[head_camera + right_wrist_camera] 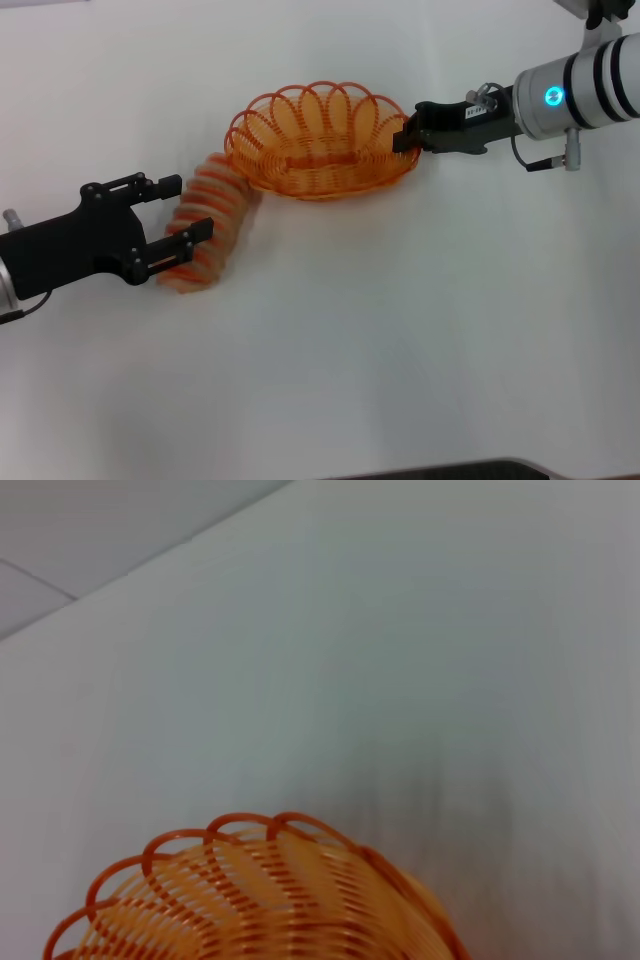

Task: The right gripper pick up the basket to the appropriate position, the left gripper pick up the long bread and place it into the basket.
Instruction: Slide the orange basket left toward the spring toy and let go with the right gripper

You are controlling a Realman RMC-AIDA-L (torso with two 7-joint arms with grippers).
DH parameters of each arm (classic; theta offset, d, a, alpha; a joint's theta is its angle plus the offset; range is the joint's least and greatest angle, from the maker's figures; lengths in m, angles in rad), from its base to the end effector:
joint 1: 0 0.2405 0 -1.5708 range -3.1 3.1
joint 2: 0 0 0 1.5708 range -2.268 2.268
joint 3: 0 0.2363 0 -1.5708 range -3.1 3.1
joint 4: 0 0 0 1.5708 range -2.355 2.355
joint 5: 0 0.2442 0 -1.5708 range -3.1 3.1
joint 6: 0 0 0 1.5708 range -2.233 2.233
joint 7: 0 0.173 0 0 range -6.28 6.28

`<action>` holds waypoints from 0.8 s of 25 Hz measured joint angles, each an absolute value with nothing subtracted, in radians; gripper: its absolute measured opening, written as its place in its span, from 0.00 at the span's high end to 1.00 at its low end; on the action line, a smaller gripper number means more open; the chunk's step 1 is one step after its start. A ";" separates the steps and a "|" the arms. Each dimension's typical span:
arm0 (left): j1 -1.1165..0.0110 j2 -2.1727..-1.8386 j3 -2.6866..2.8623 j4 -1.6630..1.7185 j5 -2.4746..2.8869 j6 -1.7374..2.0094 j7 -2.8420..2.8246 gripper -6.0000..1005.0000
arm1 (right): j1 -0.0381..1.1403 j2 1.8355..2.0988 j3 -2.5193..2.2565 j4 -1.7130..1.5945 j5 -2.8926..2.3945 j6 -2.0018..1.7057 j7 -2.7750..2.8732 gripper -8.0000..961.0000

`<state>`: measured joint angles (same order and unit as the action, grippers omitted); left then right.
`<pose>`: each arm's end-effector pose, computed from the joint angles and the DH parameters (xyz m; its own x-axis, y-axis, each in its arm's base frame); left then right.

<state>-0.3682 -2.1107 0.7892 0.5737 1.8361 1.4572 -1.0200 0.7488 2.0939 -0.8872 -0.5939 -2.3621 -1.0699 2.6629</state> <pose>-0.2962 0.3196 -0.0448 0.8341 0.1909 0.5176 0.3871 -0.8710 -0.3024 0.2565 0.4295 -0.0636 0.1166 -0.9269 -0.3568 -0.9873 -0.0692 -0.1429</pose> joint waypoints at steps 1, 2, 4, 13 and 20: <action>-0.368 -2.111 0.790 0.574 1.836 1.457 -1.020 0.36 | 0.749 2.094 -0.890 -0.595 -2.362 -1.068 2.663 0.88; -0.368 -2.111 0.790 0.574 1.836 1.457 -1.020 0.36 | 0.749 2.094 -0.891 -0.597 -2.362 -1.067 2.663 0.88; -0.368 -2.111 0.791 0.574 1.836 1.457 -1.020 0.36 | 0.748 2.094 -0.893 -0.599 -2.362 -1.066 2.663 0.88; -0.367 -2.111 0.793 0.574 1.836 1.457 -1.020 0.36 | 0.739 2.093 -0.894 -0.604 -2.338 -1.062 2.661 0.87; -0.372 -2.111 0.794 0.574 1.836 1.457 -1.020 0.36 | 0.732 2.089 -0.887 -0.604 -2.330 -1.062 2.660 0.86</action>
